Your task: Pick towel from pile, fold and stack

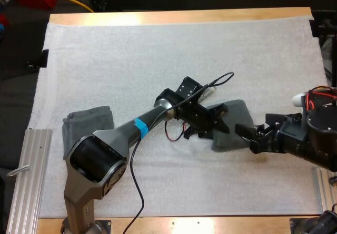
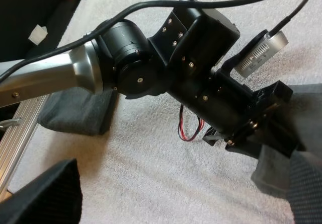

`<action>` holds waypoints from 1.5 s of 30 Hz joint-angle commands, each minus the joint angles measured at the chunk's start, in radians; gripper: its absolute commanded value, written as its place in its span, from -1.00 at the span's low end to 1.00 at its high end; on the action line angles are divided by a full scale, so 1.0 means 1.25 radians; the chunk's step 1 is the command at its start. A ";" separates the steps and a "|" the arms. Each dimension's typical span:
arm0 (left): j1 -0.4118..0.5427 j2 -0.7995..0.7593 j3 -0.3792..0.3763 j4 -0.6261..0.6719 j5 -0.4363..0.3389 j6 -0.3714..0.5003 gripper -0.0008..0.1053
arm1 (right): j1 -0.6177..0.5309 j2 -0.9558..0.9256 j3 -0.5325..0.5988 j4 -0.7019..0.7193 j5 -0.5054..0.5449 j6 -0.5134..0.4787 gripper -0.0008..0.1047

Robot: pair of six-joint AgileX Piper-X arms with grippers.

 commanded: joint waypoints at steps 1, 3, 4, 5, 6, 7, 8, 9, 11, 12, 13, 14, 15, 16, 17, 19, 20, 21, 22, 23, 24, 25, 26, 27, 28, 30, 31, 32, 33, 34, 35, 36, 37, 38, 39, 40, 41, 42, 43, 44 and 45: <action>-0.005 -0.003 -0.008 -0.005 0.008 -0.007 -0.62 | -0.001 -0.004 -0.006 0.000 0.000 0.002 0.54; -0.005 -0.003 -0.008 0.002 0.011 0.007 -0.99 | -0.001 -0.004 -0.006 0.000 0.000 0.002 0.54; -0.005 -0.003 -0.008 0.003 0.013 0.012 -0.98 | -0.001 -0.004 -0.006 0.000 0.000 0.002 0.54; -0.005 -0.003 -0.008 0.006 0.017 0.021 -0.98 | -0.001 -0.004 -0.006 0.000 0.000 0.002 0.54; -0.005 -0.003 -0.008 0.008 0.022 0.031 -0.98 | -0.001 -0.004 -0.006 0.000 0.000 0.002 0.54; -0.005 -0.004 -0.008 0.009 0.023 0.043 -0.98 | -0.001 -0.004 -0.006 0.000 0.000 0.002 0.54; -0.005 -0.006 -0.008 0.008 0.023 0.062 -0.98 | -0.001 -0.004 -0.006 0.000 0.000 0.002 0.54; -0.005 -0.009 -0.008 0.008 0.021 0.082 -0.98 | -0.001 -0.004 -0.006 0.000 0.000 0.002 0.54; -0.005 -0.017 -0.008 0.014 0.020 0.112 -0.98 | -0.001 -0.004 -0.006 0.000 0.001 0.002 0.54; -0.005 -0.025 -0.008 0.017 0.013 0.124 -0.98 | -0.001 -0.004 -0.006 0.000 0.001 0.002 0.54; -0.005 -0.030 -0.008 0.019 0.008 0.129 -0.98 | -0.001 -0.004 -0.006 0.000 0.001 0.002 0.54; -0.005 -0.041 -0.008 0.022 -0.006 0.139 -0.98 | -0.001 -0.004 -0.006 0.000 0.001 0.002 0.54; -0.005 -0.051 -0.008 0.026 -0.016 0.149 -0.98 | -0.001 -0.004 -0.006 0.000 0.001 0.002 0.54; -0.005 -0.056 -0.008 0.025 -0.017 0.159 -0.98 | -0.001 -0.004 -0.006 0.000 0.001 0.002 0.54; -0.005 -0.065 -0.008 0.025 -0.017 0.169 -0.98 | -0.001 -0.004 -0.006 0.000 0.001 0.002 0.54; -0.005 -0.079 -0.008 0.030 -0.021 0.186 -0.98 | -0.001 -0.004 -0.006 0.000 0.001 0.002 0.54; -0.005 -0.088 -0.008 0.041 -0.032 0.201 -0.98 | -0.001 -0.004 -0.006 0.000 0.001 0.002 0.54; -0.005 -0.099 -0.008 0.053 -0.041 0.220 -0.98 | -0.001 -0.004 -0.006 0.000 0.001 0.002 0.54; -0.005 -0.106 -0.008 0.061 -0.044 0.230 -0.98 | -0.001 -0.004 -0.006 0.000 0.001 0.002 0.54; -0.005 -0.119 -0.008 0.076 -0.051 0.253 -0.98 | -0.001 -0.004 -0.006 0.000 0.001 0.002 0.54; -0.005 -0.131 -0.008 0.088 -0.054 0.274 -0.98 | -0.001 -0.004 -0.006 0.000 0.001 0.002 0.54; -0.005 -0.136 -0.008 0.100 -0.054 0.291 -0.98 | -0.001 -0.004 -0.006 0.000 0.001 0.002 0.54; -0.005 -0.149 -0.008 0.113 -0.056 0.308 -0.98 | -0.001 -0.004 -0.006 0.000 0.001 0.002 0.54; -0.005 -0.160 -0.008 0.127 -0.057 0.326 -0.98 | -0.001 -0.004 -0.006 0.000 0.001 0.002 0.54; -0.005 -0.169 -0.008 0.135 -0.059 0.335 -0.98 | -0.001 -0.004 -0.006 0.000 0.001 0.002 0.54; -0.005 -0.193 -0.008 0.169 -0.072 0.381 -0.98 | -0.001 -0.004 -0.006 0.000 0.001 0.002 0.54; -0.005 -0.200 -0.008 0.179 -0.078 0.394 -0.98 | -0.001 -0.004 -0.006 0.000 0.001 0.002 0.54; -0.003 -0.218 -0.008 0.197 -0.096 0.418 -0.98 | -0.001 -0.004 -0.006 0.000 0.001 0.002 0.54; -0.002 -0.238 -0.008 0.212 -0.111 0.440 -0.98 | -0.001 -0.004 -0.006 0.000 0.001 0.002 0.54; 0.001 -0.247 -0.008 0.226 -0.126 0.459 -0.98 | -0.001 -0.004 -0.006 0.000 0.001 0.002 0.54; 0.005 -0.268 -0.008 0.242 -0.139 0.481 -0.98 | -0.001 -0.004 -0.006 0.000 0.001 0.002 0.54; 0.011 -0.284 -0.008 0.256 -0.144 0.499 -0.98 | -0.001 -0.004 -0.006 0.000 0.001 0.002 0.54; 0.016 -0.298 -0.008 0.264 -0.144 0.507 -0.98 | -0.001 -0.004 -0.006 0.000 0.001 0.001 0.54; 0.027 -0.315 -0.008 0.279 -0.144 0.526 -0.98 | -0.001 -0.004 -0.006 0.000 0.001 0.000 0.54; 0.038 -0.332 -0.008 0.294 -0.144 0.541 -0.98 | -0.001 -0.004 -0.006 0.000 0.001 0.000 0.54; 0.044 -0.340 -0.008 0.305 -0.144 0.551 -0.98 | -0.001 -0.004 -0.006 0.000 0.001 0.000 0.54; 0.058 -0.357 -0.008 0.324 -0.144 0.569 -0.98 | -0.001 -0.004 -0.006 0.000 0.001 0.000 0.54; 0.072 -0.371 -0.010 0.340 -0.144 0.584 -0.98 | -0.001 -0.004 -0.006 0.000 0.001 -0.002 0.54; 0.080 -0.380 -0.012 0.353 -0.144 0.600 -0.98 | -0.001 -0.004 -0.006 0.000 0.001 -0.002 0.54; 0.095 -0.393 -0.016 0.379 -0.146 0.624 -0.98 | -0.001 -0.004 -0.006 0.000 0.001 -0.002 0.54; 0.107 -0.401 -0.022 0.406 -0.154 0.648 -0.98 | -0.001 -0.004 -0.006 0.000 0.001 -0.002 0.54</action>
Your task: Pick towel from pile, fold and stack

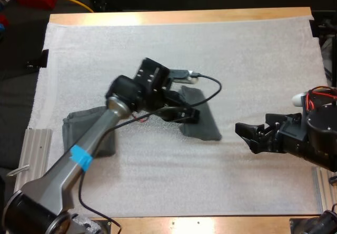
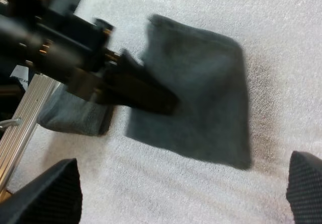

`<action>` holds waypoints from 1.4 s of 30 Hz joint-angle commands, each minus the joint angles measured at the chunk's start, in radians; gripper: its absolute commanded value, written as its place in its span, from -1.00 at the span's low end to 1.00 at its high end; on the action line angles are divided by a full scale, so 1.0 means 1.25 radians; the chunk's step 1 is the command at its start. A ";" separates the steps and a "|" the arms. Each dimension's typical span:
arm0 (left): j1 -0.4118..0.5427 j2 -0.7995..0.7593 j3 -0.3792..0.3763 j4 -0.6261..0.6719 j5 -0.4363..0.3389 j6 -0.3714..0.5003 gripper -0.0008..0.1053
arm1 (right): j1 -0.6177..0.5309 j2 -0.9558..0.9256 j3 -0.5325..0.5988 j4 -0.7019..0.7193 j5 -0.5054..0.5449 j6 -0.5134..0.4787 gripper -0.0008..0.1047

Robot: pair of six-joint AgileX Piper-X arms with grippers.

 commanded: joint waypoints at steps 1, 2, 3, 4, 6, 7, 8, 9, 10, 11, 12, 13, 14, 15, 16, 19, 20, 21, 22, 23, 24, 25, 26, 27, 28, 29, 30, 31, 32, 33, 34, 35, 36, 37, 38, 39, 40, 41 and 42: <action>0.008 -0.017 -0.014 0.031 -0.013 0.032 -0.98 | -0.001 -0.004 -0.006 0.000 0.001 -0.002 0.54; 0.020 -0.022 -0.026 0.071 -0.031 0.064 -0.98 | -0.001 -0.004 -0.006 0.000 0.001 -0.002 0.54; 0.031 -0.026 -0.038 0.109 -0.052 0.096 -0.98 | -0.001 -0.004 -0.006 0.000 0.001 -0.002 0.54; 0.038 -0.027 -0.048 0.136 -0.070 0.118 -0.98 | -0.001 -0.004 -0.006 0.000 0.001 -0.002 0.54; 0.056 -0.028 -0.078 0.215 -0.137 0.179 -0.98 | -0.001 -0.004 -0.006 0.000 0.001 -0.002 0.54; 0.063 -0.028 -0.087 0.238 -0.167 0.197 -0.98 | -0.001 -0.004 -0.006 0.000 0.001 -0.002 0.54; 0.072 -0.028 -0.100 0.275 -0.213 0.225 -0.98 | -0.001 -0.004 -0.006 0.000 0.001 -0.002 0.54; 0.080 -0.028 -0.113 0.304 -0.245 0.244 -0.98 | -0.001 -0.004 -0.006 0.000 0.001 -0.002 0.54; 0.086 -0.028 -0.119 0.316 -0.257 0.251 -0.98 | -0.001 -0.004 -0.006 0.000 0.001 -0.002 0.54; 0.097 -0.028 -0.127 0.335 -0.280 0.260 -0.98 | -0.001 -0.004 -0.006 0.000 0.001 -0.002 0.54; 0.108 -0.032 -0.128 0.341 -0.295 0.265 -0.98 | -0.001 -0.004 -0.006 0.000 0.001 -0.002 0.54; 0.116 -0.034 -0.128 0.344 -0.303 0.266 -0.98 | -0.001 -0.004 -0.006 0.000 0.001 -0.002 0.54; 0.130 -0.035 -0.128 0.352 -0.314 0.270 -0.98 | -0.001 -0.004 -0.006 0.000 0.001 -0.002 0.54; 0.142 -0.035 -0.128 0.364 -0.322 0.273 -0.98 | -0.001 -0.004 -0.006 0.000 0.001 -0.002 0.54; 0.152 -0.035 -0.128 0.373 -0.328 0.276 -0.98 | -0.001 -0.004 -0.006 0.000 0.001 -0.002 0.54; 0.185 -0.035 -0.125 0.394 -0.377 0.281 -0.98 | -0.001 -0.004 -0.006 0.000 0.001 -0.002 0.54; 0.195 -0.035 -0.125 0.397 -0.409 0.281 -0.98 | -0.001 -0.004 -0.006 0.000 0.001 -0.002 0.54; 0.205 -0.035 -0.125 0.398 -0.434 0.281 -0.98 | -0.001 -0.004 -0.006 0.000 0.001 -0.002 0.54; 0.213 -0.035 -0.125 0.399 -0.441 0.281 -0.98 | -0.001 -0.004 -0.006 0.000 0.001 -0.002 0.54; 0.224 -0.035 -0.125 0.401 -0.445 0.281 -0.98 | -0.001 -0.004 -0.006 0.000 0.001 -0.002 0.54; 0.234 -0.035 -0.125 0.401 -0.445 0.281 -0.98 | -0.001 -0.004 -0.006 0.000 0.001 -0.002 0.54; 0.240 -0.035 -0.123 0.401 -0.445 0.281 -0.98 | -0.001 -0.004 -0.006 0.000 0.001 -0.002 0.54; 0.252 -0.035 -0.122 0.401 -0.445 0.281 -0.98 | -0.001 -0.004 -0.006 0.000 0.001 -0.002 0.54; 0.263 -0.035 -0.121 0.401 -0.445 0.281 -0.98 | -0.001 -0.004 -0.006 0.000 0.001 -0.002 0.54; 0.270 -0.035 -0.118 0.401 -0.445 0.281 -0.98 | -0.001 -0.004 -0.006 0.000 0.001 -0.002 0.54; 0.284 -0.035 -0.114 0.401 -0.445 0.281 -0.98 | -0.001 -0.004 -0.006 0.000 0.001 -0.002 0.54; 0.296 -0.035 -0.107 0.401 -0.445 0.281 -0.98 | -0.001 -0.004 -0.006 0.000 0.001 -0.002 0.54; 0.304 -0.035 -0.103 0.401 -0.445 0.281 -0.98 | -0.001 -0.004 -0.006 0.000 0.001 -0.002 0.54; 0.318 -0.035 -0.092 0.400 -0.445 0.281 -0.98 | -0.001 -0.004 -0.006 0.000 0.001 -0.002 0.54; 0.329 -0.035 -0.080 0.397 -0.445 0.281 -0.98 | -0.001 -0.004 -0.006 0.000 0.001 -0.002 0.54; 0.335 -0.035 -0.068 0.392 -0.445 0.281 -0.98 | -0.001 -0.004 -0.006 0.000 0.001 -0.002 0.54; 0.347 -0.035 -0.052 0.386 -0.445 0.282 -0.98 | -0.001 -0.004 -0.006 0.000 0.001 -0.002 0.54; 0.355 -0.035 -0.034 0.380 -0.445 0.287 -0.98 | -0.001 -0.004 -0.006 0.000 0.001 -0.002 0.54; 0.362 -0.035 -0.024 0.376 -0.445 0.289 -0.98 | -0.001 -0.004 -0.006 0.000 0.001 -0.002 0.54; 0.373 -0.035 -0.009 0.368 -0.445 0.293 -0.98 | -0.001 -0.004 -0.006 0.000 0.001 -0.002 0.54; 0.387 -0.035 0.006 0.360 -0.445 0.295 -0.98 | -0.001 -0.004 -0.006 0.000 0.001 -0.002 0.54; 0.396 -0.035 0.012 0.355 -0.445 0.297 -0.98 | -0.001 -0.004 -0.006 0.000 0.001 -0.002 0.54; 0.411 -0.035 0.023 0.347 -0.445 0.306 -0.98 | -0.001 -0.004 -0.006 0.000 0.001 -0.002 0.54; 0.425 -0.035 0.031 0.339 -0.445 0.313 -0.98 | -0.001 -0.004 -0.006 0.000 0.001 -0.002 0.54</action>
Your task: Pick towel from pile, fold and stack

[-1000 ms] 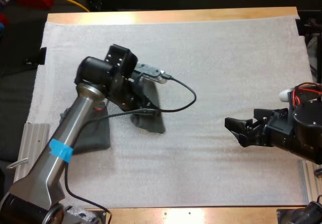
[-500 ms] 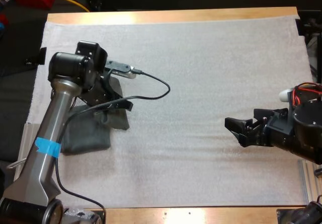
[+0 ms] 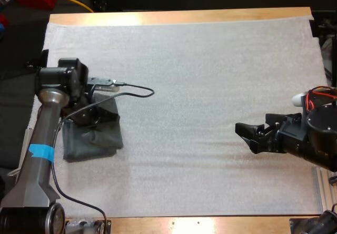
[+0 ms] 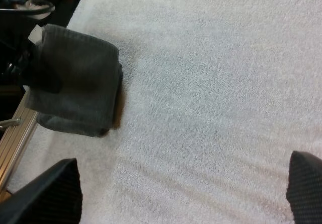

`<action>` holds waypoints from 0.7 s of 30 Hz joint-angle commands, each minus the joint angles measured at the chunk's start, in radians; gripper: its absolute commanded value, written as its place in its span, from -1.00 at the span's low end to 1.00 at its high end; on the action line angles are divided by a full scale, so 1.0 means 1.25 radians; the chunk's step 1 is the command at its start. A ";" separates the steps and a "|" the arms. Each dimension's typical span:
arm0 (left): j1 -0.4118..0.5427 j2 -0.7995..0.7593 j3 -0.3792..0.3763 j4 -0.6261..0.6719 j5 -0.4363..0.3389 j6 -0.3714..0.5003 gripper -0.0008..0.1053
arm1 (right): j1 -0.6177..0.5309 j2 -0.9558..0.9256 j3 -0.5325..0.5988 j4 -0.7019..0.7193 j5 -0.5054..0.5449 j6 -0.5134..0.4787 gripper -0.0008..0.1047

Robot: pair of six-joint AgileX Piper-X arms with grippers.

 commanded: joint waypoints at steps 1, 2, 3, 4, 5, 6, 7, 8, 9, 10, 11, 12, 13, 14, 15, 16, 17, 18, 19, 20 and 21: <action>0.011 -0.007 0.004 -0.010 -0.010 0.008 -0.98 | -0.001 -0.004 -0.006 0.000 0.001 -0.002 0.54; 0.028 -0.007 0.009 -0.015 -0.010 0.008 -0.98 | -0.001 -0.004 -0.006 0.000 0.001 -0.002 0.54; 0.043 -0.007 0.011 -0.016 -0.010 0.009 -0.98 | -0.001 -0.004 -0.006 0.000 0.001 -0.002 0.54; 0.056 -0.007 0.012 -0.016 -0.010 0.009 -0.98 | -0.001 -0.004 -0.006 0.000 0.001 -0.002 0.54; 0.071 -0.007 0.011 -0.016 -0.010 0.009 -0.98 | -0.001 -0.004 -0.006 0.000 0.001 -0.002 0.54; 0.086 -0.007 0.011 -0.018 -0.010 0.009 -0.98 | -0.001 -0.004 -0.006 0.000 0.001 -0.002 0.54; 0.093 -0.007 0.011 -0.019 -0.010 0.009 -0.98 | -0.001 -0.004 -0.006 0.000 0.001 -0.002 0.54; 0.107 -0.007 0.011 -0.019 -0.010 0.009 -0.98 | -0.001 -0.004 -0.006 0.000 0.001 -0.002 0.54; 0.117 -0.007 0.011 -0.019 -0.010 0.009 -0.98 | -0.001 -0.004 -0.006 0.000 0.001 -0.002 0.54; 0.122 -0.007 0.011 -0.018 -0.010 0.009 -0.98 | -0.001 -0.004 -0.006 0.000 0.001 -0.002 0.54; 0.128 -0.007 0.011 -0.015 -0.010 0.007 -0.98 | -0.001 -0.004 -0.006 0.000 0.001 -0.002 0.54; 0.133 -0.007 0.012 -0.013 -0.010 0.006 -0.98 | -0.001 -0.004 -0.006 0.000 0.001 -0.002 0.54; 0.133 -0.007 0.014 -0.014 -0.010 0.006 -0.98 | -0.001 -0.004 -0.006 0.000 0.001 -0.002 0.54; 0.133 -0.007 0.016 -0.014 -0.014 0.005 -0.98 | -0.001 -0.004 -0.006 0.000 0.001 -0.002 0.54; 0.133 -0.007 0.021 -0.014 -0.022 0.003 -0.98 | -0.001 -0.004 -0.006 0.000 0.001 -0.002 0.54; 0.133 -0.007 0.026 -0.014 -0.027 0.002 -0.98 | -0.001 -0.004 -0.006 0.000 0.001 -0.002 0.54; 0.133 -0.007 0.037 -0.014 -0.040 -0.003 -0.98 | -0.001 -0.004 -0.006 0.000 0.001 -0.002 0.54; 0.133 -0.007 0.049 -0.018 -0.064 -0.008 -0.98 | -0.001 -0.004 -0.006 0.000 0.001 -0.002 0.54; 0.133 -0.007 0.057 -0.023 -0.083 -0.009 -0.98 | -0.001 -0.004 -0.006 0.000 0.001 -0.002 0.54; 0.133 -0.007 0.074 -0.034 -0.107 -0.011 -0.98 | -0.001 -0.004 -0.006 0.000 0.001 -0.002 0.54; 0.133 -0.007 0.091 -0.044 -0.117 -0.015 -0.98 | -0.001 -0.004 -0.006 0.000 0.001 -0.002 0.54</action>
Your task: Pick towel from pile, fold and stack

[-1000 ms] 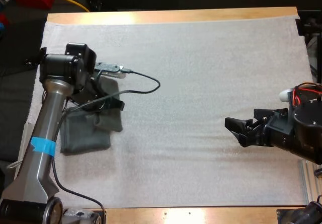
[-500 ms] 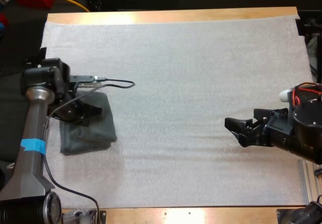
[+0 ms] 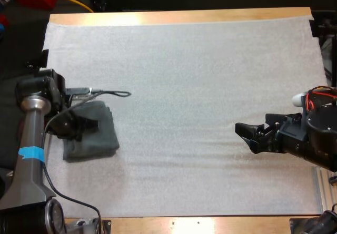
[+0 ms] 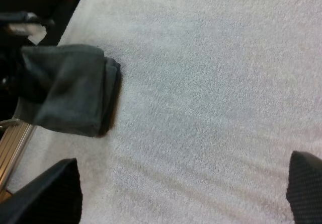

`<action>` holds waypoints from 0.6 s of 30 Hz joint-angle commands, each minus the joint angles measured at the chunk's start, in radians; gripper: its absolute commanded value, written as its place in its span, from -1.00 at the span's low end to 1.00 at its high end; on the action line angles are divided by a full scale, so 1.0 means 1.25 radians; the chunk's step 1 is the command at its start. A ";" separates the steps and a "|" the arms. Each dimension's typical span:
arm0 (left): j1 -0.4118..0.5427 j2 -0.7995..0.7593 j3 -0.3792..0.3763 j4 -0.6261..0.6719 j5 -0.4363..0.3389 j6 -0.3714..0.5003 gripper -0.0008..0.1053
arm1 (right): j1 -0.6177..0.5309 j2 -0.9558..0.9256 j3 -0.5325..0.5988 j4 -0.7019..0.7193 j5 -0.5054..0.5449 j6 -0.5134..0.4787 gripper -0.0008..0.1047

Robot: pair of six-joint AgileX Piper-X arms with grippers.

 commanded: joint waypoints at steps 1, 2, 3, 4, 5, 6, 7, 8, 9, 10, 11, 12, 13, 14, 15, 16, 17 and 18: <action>0.000 -0.007 0.012 -0.008 -0.023 -0.009 -0.98 | -0.001 -0.004 -0.006 0.000 0.001 -0.002 0.54; 0.000 -0.007 0.026 -0.022 -0.026 -0.015 -0.98 | -0.001 -0.004 -0.006 0.000 0.001 -0.002 0.54; 0.000 -0.007 0.040 -0.037 -0.032 -0.019 -0.98 | -0.001 -0.004 -0.006 0.000 0.001 -0.002 0.54; 0.000 -0.007 0.047 -0.045 -0.038 -0.019 -0.98 | -0.001 -0.004 -0.006 0.000 0.001 -0.002 0.54; 0.000 -0.007 0.058 -0.057 -0.057 -0.019 -0.98 | -0.001 -0.004 -0.006 0.000 0.001 -0.002 0.54; 0.000 -0.007 0.064 -0.067 -0.079 -0.019 -0.98 | -0.001 -0.004 -0.006 0.000 0.001 -0.002 0.54; 0.000 -0.007 0.066 -0.073 -0.091 -0.021 -0.98 | -0.001 -0.004 -0.006 0.000 0.001 0.000 0.54; 0.000 -0.007 0.068 -0.085 -0.105 -0.025 -0.98 | -0.001 -0.004 -0.006 0.000 0.001 0.001 0.54; 0.000 -0.007 0.068 -0.094 -0.107 -0.025 -0.98 | -0.001 -0.004 -0.006 0.000 0.001 0.001 0.54; 0.000 -0.007 0.068 -0.101 -0.106 -0.025 -0.98 | -0.001 -0.004 -0.006 0.000 0.001 0.001 0.54; 0.000 -0.007 0.068 -0.111 -0.106 -0.025 -0.98 | -0.001 -0.004 -0.006 0.000 0.001 0.001 0.54; 0.000 -0.007 0.068 -0.121 -0.105 -0.025 -0.98 | -0.001 -0.004 -0.006 0.000 0.001 0.001 0.54; 0.000 -0.007 0.068 -0.127 -0.105 -0.025 -0.98 | -0.001 -0.004 -0.006 0.000 0.001 0.001 0.54; 0.000 -0.007 0.068 -0.135 -0.105 -0.025 -0.98 | -0.001 -0.004 -0.006 0.000 0.001 0.001 0.54; 0.000 -0.007 0.068 -0.140 -0.105 -0.023 -0.98 | -0.001 -0.004 -0.006 0.000 0.001 0.001 0.54; 0.000 -0.007 0.068 -0.142 -0.101 -0.022 -0.98 | -0.001 -0.004 -0.006 0.000 0.001 0.001 0.54; 0.000 -0.007 0.068 -0.144 -0.090 -0.017 -0.97 | -0.001 -0.004 -0.006 0.000 0.001 0.001 0.54; 0.000 -0.007 0.068 -0.145 -0.080 -0.010 -0.93 | -0.001 -0.004 -0.006 0.000 0.001 0.001 0.54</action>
